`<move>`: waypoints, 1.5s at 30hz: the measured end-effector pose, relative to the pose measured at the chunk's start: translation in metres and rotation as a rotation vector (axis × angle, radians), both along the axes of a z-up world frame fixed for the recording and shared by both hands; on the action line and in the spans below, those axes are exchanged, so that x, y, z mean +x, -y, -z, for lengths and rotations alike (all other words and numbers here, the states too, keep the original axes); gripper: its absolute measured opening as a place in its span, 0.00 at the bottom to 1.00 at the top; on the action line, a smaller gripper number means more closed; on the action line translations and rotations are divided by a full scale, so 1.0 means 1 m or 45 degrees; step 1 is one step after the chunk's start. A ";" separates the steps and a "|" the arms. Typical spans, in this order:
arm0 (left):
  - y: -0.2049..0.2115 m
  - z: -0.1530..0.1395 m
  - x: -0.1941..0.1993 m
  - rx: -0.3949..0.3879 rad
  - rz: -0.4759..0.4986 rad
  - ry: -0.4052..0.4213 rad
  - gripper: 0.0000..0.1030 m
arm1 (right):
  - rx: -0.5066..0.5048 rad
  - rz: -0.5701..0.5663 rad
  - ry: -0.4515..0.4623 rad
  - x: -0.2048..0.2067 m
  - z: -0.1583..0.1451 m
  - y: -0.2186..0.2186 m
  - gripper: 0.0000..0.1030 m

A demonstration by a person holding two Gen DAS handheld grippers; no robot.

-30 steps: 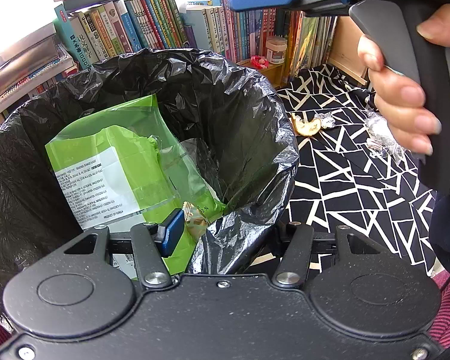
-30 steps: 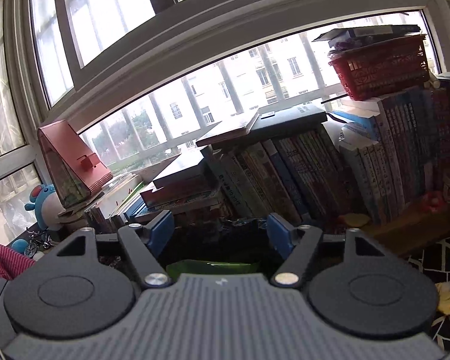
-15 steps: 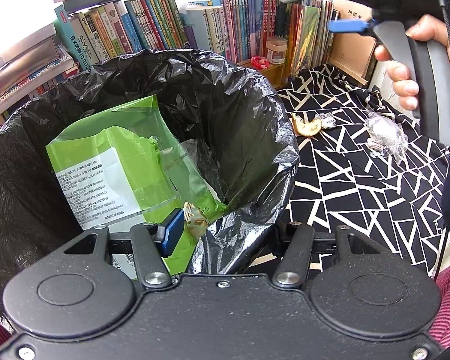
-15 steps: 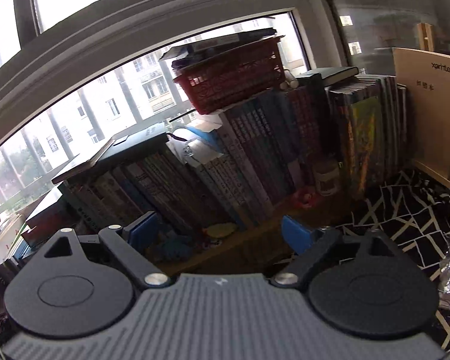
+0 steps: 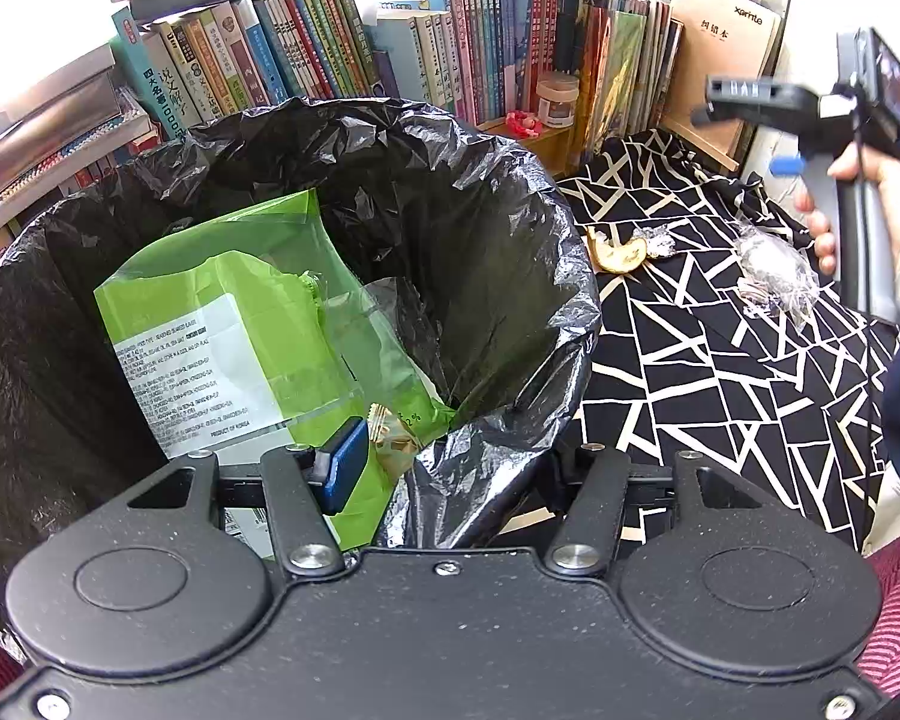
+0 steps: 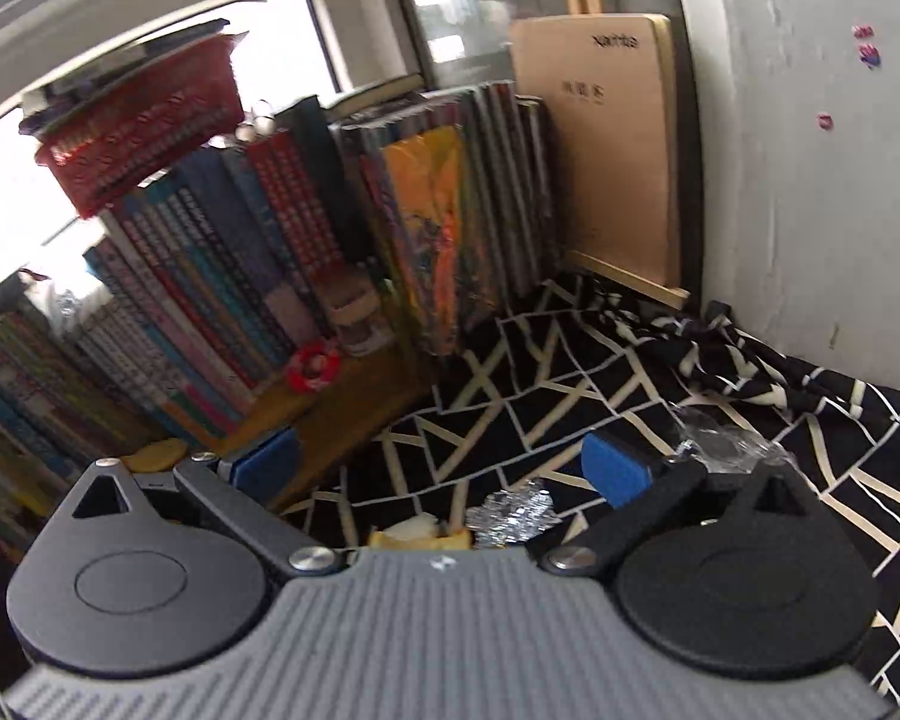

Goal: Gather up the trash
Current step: 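Move the right tool to the crumpled clear plastic bag, then close the right tool on the clear plastic bag and lift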

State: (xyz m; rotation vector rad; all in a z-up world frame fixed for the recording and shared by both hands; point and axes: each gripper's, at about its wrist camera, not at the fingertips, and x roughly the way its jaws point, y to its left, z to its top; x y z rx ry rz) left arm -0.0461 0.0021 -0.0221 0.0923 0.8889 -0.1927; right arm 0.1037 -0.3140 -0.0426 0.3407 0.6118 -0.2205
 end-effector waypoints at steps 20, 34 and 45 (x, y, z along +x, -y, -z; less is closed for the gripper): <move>-0.001 0.000 0.001 -0.011 0.005 -0.004 0.52 | -0.069 0.443 -0.352 0.007 0.105 0.099 1.00; 0.000 -0.001 0.001 -0.006 -0.003 0.002 0.53 | -0.148 0.437 -0.388 0.008 0.114 0.101 0.67; -0.001 -0.001 0.002 -0.012 -0.001 -0.008 0.52 | -0.104 0.172 -0.078 0.022 0.034 0.022 0.64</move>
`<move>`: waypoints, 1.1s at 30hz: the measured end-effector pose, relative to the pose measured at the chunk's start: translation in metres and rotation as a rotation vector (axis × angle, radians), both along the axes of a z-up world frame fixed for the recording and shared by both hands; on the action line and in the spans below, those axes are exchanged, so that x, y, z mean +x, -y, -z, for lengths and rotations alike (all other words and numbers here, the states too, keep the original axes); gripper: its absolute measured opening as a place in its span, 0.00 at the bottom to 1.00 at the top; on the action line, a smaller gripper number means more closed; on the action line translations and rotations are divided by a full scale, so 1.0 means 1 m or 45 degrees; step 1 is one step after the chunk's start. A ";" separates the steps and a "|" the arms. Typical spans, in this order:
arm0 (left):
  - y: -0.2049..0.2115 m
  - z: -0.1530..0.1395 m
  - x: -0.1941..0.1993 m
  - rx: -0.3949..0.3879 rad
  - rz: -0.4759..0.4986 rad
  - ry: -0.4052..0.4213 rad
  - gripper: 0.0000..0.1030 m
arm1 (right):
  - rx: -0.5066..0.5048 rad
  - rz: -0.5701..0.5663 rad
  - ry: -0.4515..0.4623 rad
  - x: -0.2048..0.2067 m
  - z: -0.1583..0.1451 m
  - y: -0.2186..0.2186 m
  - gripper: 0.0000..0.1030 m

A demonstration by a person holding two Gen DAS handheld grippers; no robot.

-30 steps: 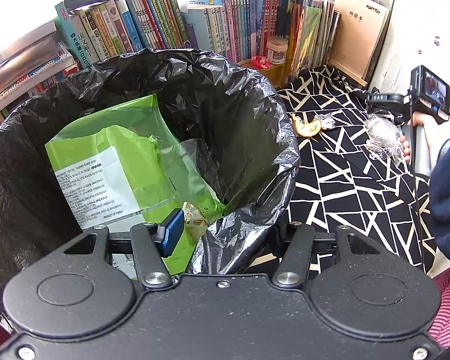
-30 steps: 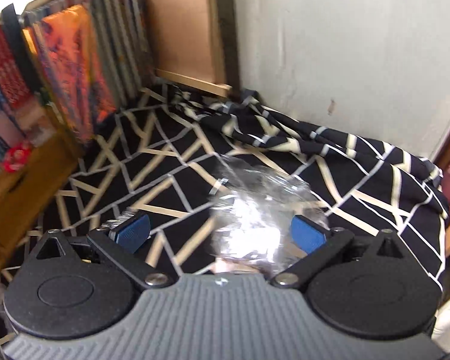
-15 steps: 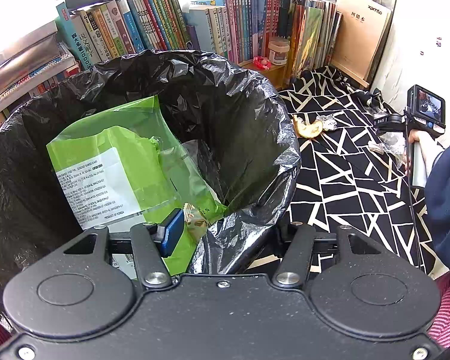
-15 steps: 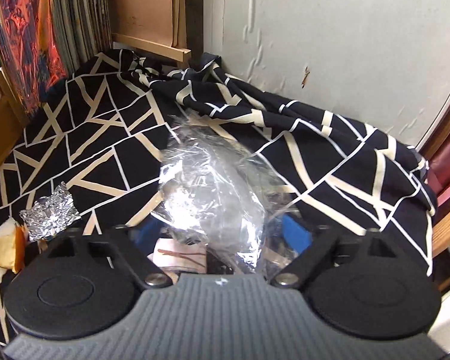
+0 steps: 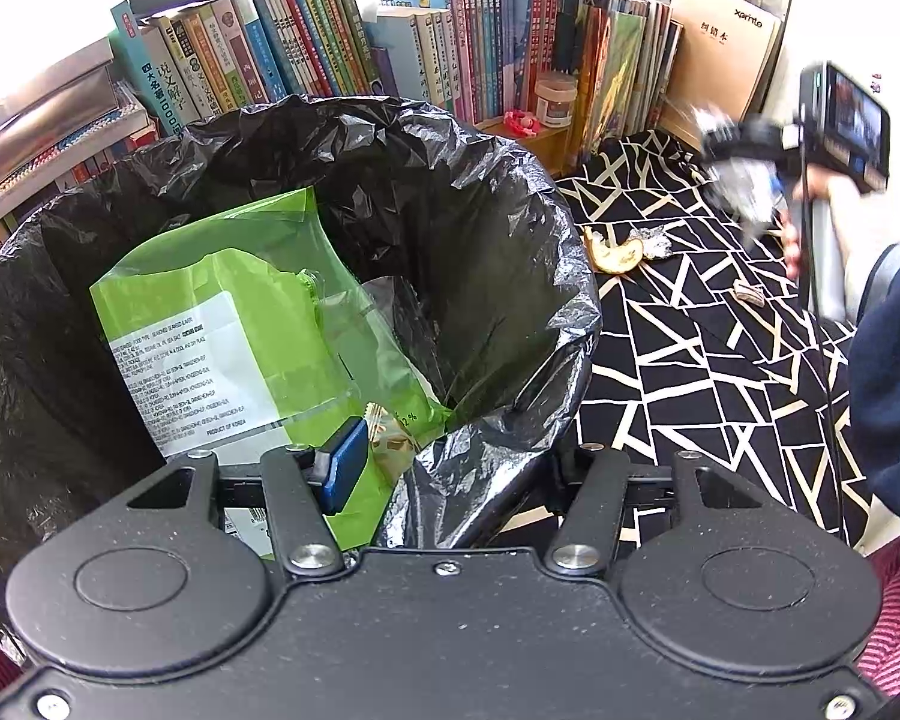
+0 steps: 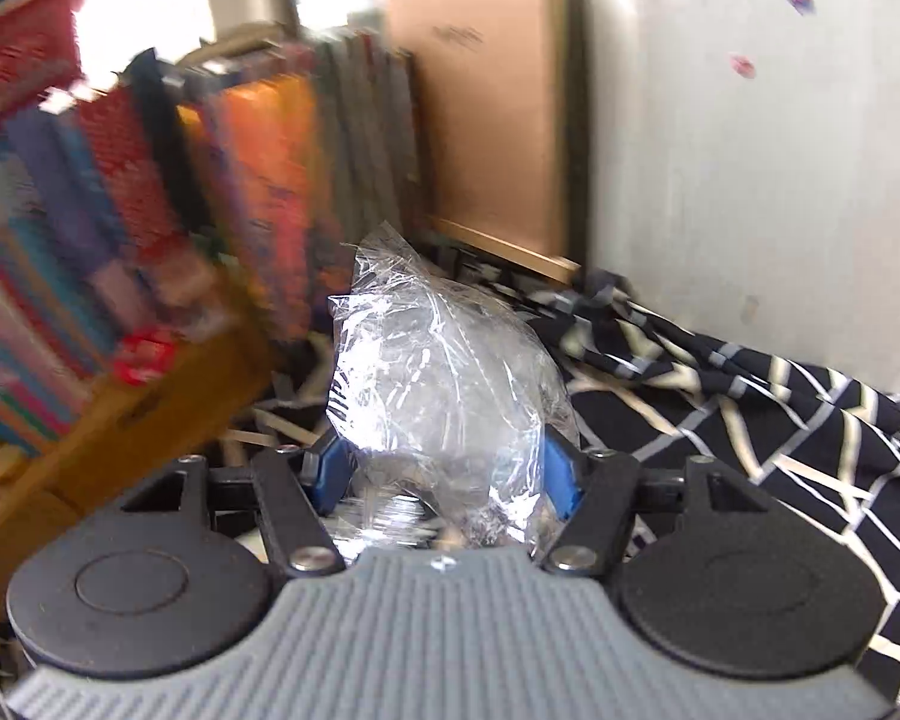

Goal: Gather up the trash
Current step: 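Close the right tool on the clear plastic bag and lift, then carry the plastic bag over the trash bag and open the right tool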

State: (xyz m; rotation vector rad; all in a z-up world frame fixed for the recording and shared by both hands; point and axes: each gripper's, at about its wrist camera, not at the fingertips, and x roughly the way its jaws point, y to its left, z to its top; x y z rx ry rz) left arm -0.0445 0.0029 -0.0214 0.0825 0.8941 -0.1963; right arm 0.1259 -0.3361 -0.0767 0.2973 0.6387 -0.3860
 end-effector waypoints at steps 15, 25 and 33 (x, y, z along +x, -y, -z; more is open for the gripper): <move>0.004 0.001 -0.004 0.032 -0.007 0.023 0.54 | 0.419 -0.892 0.406 -0.048 -0.128 -0.127 0.65; 0.004 0.002 -0.005 0.029 0.012 0.026 0.53 | 0.657 -1.389 0.407 -0.071 -0.139 -0.202 0.67; 0.004 0.002 -0.005 0.030 0.012 0.029 0.53 | 0.688 -1.473 0.223 -0.073 -0.111 -0.229 0.67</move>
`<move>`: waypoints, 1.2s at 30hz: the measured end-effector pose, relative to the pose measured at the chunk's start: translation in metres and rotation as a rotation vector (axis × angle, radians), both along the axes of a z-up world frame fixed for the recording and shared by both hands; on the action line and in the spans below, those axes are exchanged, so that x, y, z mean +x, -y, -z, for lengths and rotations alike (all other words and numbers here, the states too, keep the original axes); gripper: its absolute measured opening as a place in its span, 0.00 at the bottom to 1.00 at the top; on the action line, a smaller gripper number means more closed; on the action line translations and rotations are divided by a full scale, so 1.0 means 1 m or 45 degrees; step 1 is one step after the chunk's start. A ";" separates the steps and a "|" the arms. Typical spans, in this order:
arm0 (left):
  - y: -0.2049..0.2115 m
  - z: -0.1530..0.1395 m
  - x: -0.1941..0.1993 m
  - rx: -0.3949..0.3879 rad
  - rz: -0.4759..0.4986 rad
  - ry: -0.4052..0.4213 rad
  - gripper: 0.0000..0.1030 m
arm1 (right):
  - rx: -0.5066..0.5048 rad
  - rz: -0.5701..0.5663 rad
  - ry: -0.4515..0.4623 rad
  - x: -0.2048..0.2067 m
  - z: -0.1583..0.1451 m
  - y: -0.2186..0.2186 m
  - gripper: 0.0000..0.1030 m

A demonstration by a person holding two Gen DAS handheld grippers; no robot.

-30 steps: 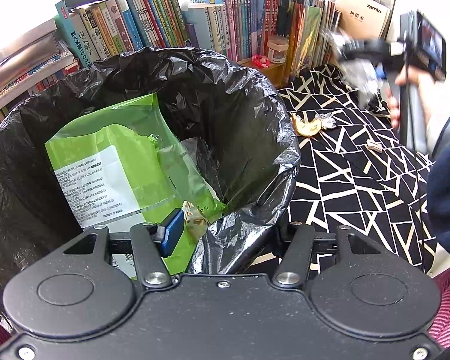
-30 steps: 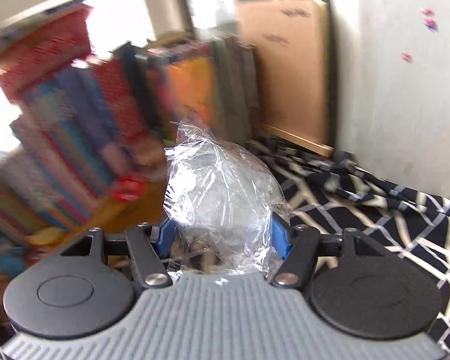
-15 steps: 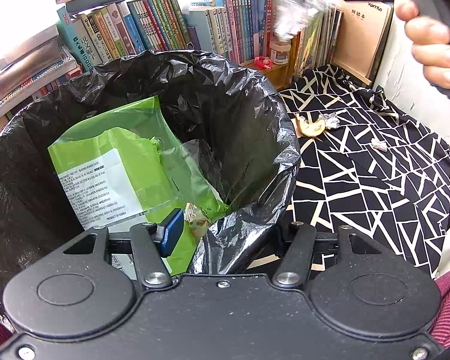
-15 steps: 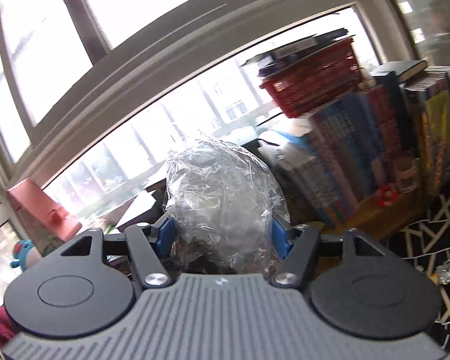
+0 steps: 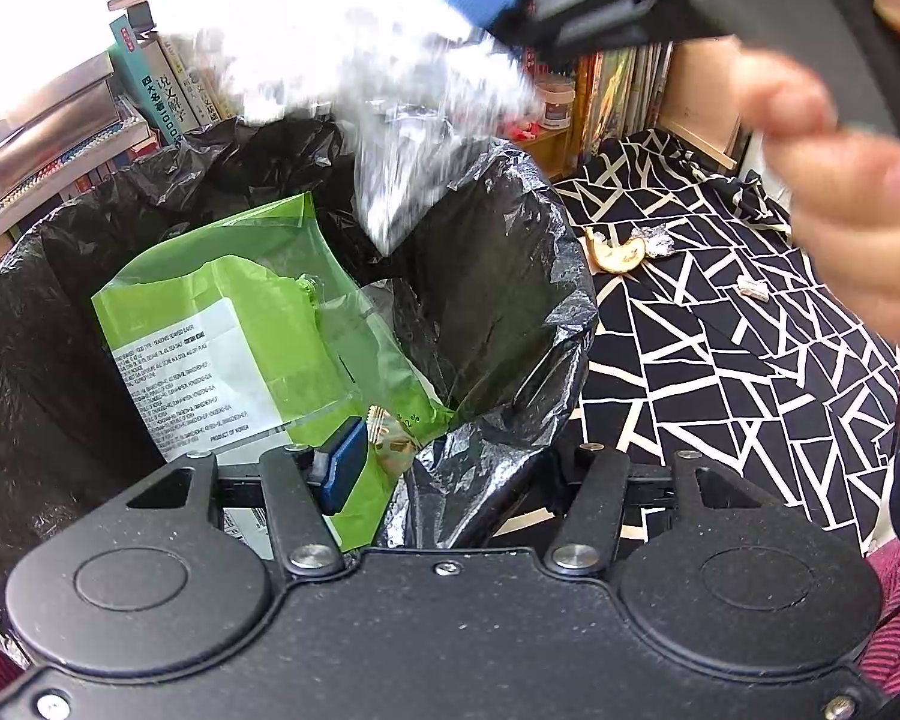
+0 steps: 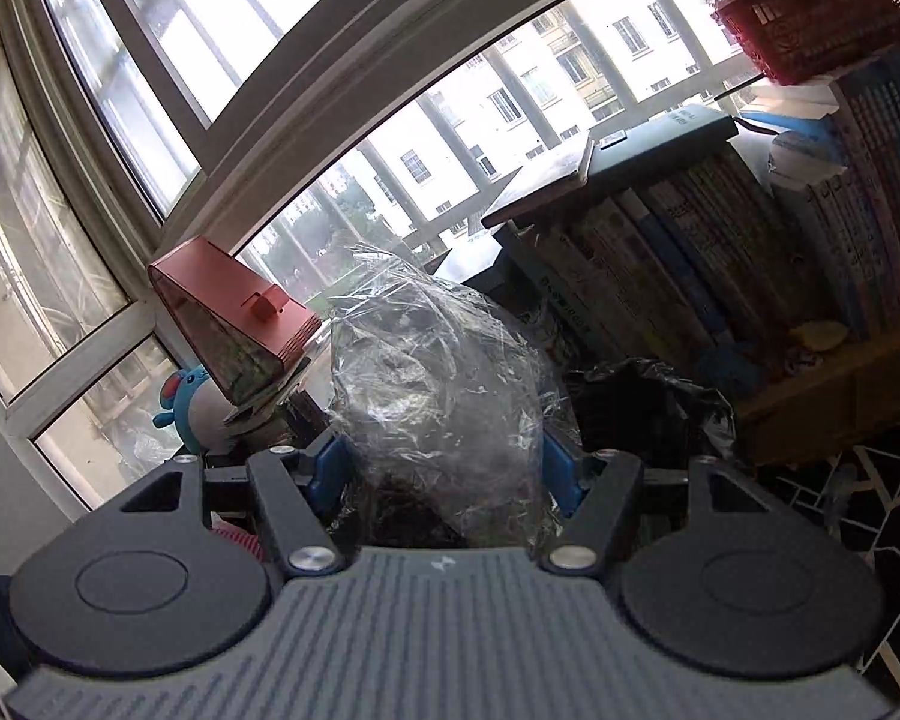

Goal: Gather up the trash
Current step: 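Carry the plastic bag over the trash bag and open the right tool, then move the right tool back to the orange peel on the cloth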

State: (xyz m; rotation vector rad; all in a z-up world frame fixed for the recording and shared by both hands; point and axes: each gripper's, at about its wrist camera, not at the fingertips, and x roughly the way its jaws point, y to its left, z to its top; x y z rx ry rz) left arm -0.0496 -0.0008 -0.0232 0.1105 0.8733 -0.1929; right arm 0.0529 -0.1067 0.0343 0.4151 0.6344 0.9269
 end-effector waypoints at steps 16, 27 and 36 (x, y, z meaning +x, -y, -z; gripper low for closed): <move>0.001 0.000 0.000 0.002 0.001 0.003 0.53 | -0.180 -0.083 -0.093 -0.004 0.019 -0.019 0.72; 0.001 -0.001 0.000 0.004 0.001 0.004 0.53 | -0.297 -0.124 -0.123 -0.005 0.024 -0.029 0.86; 0.000 0.000 0.000 0.004 0.001 0.004 0.53 | -0.315 -0.157 -0.152 -0.005 0.024 -0.032 0.92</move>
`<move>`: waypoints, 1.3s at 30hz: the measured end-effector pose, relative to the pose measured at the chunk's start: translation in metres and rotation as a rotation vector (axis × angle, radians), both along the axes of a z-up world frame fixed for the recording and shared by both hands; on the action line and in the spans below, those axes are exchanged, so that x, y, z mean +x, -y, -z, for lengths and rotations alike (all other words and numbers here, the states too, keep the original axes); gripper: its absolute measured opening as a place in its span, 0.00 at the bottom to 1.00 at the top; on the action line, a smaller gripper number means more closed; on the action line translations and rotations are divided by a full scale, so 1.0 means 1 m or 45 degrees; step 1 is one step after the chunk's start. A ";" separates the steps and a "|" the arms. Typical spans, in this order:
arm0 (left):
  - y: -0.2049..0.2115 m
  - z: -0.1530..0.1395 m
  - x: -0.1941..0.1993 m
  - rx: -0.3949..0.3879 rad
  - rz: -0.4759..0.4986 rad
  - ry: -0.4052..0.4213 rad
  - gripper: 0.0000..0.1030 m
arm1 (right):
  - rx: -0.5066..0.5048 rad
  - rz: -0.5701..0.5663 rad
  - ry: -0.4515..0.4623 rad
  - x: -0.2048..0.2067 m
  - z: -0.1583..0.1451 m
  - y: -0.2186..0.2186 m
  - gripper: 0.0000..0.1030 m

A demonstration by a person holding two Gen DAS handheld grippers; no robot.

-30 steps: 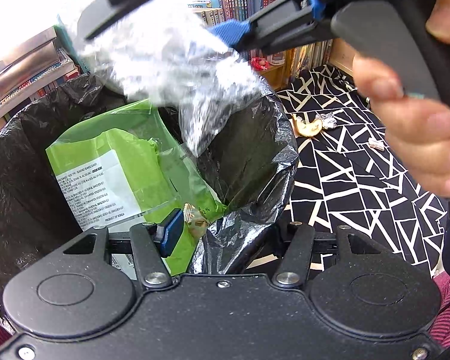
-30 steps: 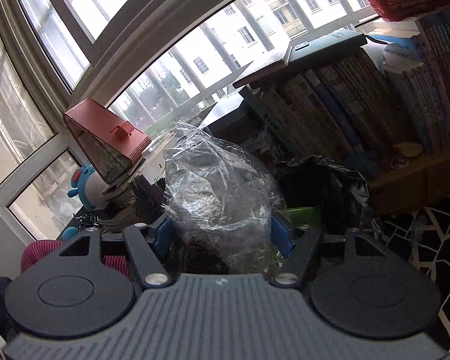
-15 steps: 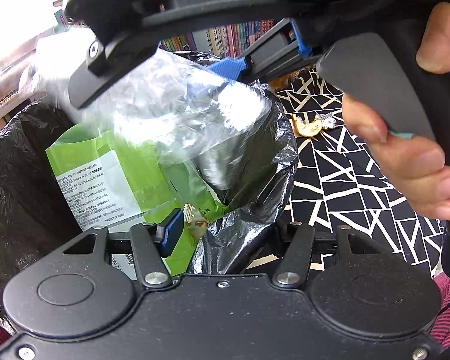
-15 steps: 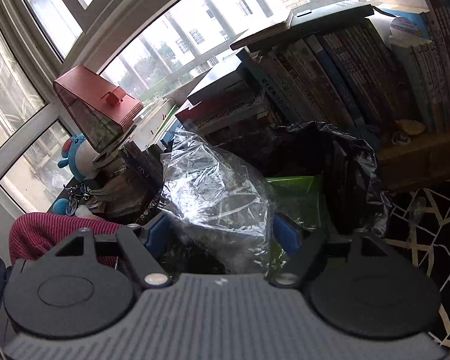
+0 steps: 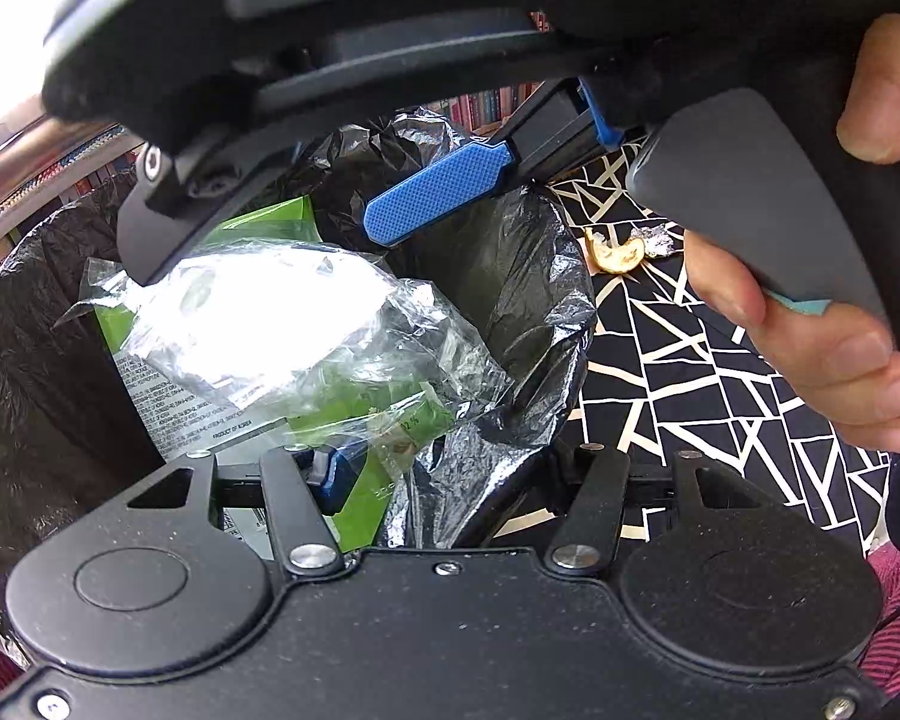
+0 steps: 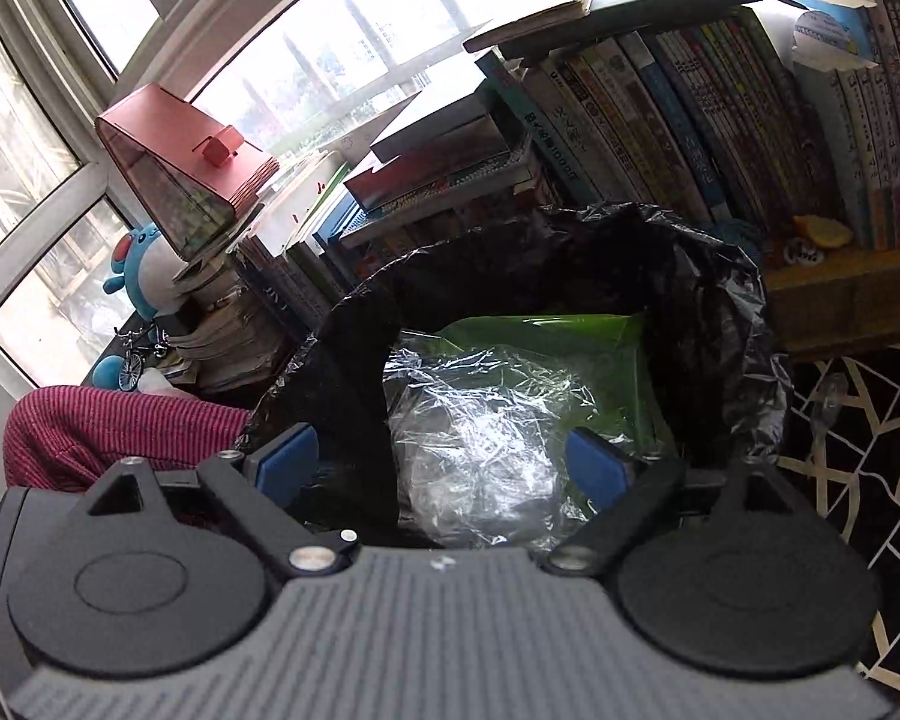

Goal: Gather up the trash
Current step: 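Move the right tool back to the orange peel on the cloth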

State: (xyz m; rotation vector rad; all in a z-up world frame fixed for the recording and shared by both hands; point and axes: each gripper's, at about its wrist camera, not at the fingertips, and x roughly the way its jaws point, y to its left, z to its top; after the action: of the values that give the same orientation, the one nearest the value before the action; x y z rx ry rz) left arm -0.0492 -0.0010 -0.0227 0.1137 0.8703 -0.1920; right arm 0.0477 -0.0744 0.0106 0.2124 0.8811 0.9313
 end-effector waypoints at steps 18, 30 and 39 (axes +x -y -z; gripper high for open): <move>0.000 0.000 0.000 -0.001 0.000 0.000 0.53 | 0.099 0.089 0.119 0.002 -0.032 0.027 0.96; 0.000 0.000 0.000 0.000 0.000 0.000 0.53 | 0.048 0.404 0.240 0.019 -0.041 0.074 1.00; 0.000 0.000 0.000 0.001 -0.001 0.002 0.54 | -0.026 0.809 0.230 0.045 -0.018 0.130 1.00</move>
State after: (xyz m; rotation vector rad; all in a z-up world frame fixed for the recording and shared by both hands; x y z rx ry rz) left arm -0.0495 -0.0011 -0.0227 0.1143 0.8686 -0.1909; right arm 0.0927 -0.2042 0.0281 0.3589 0.5969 0.3414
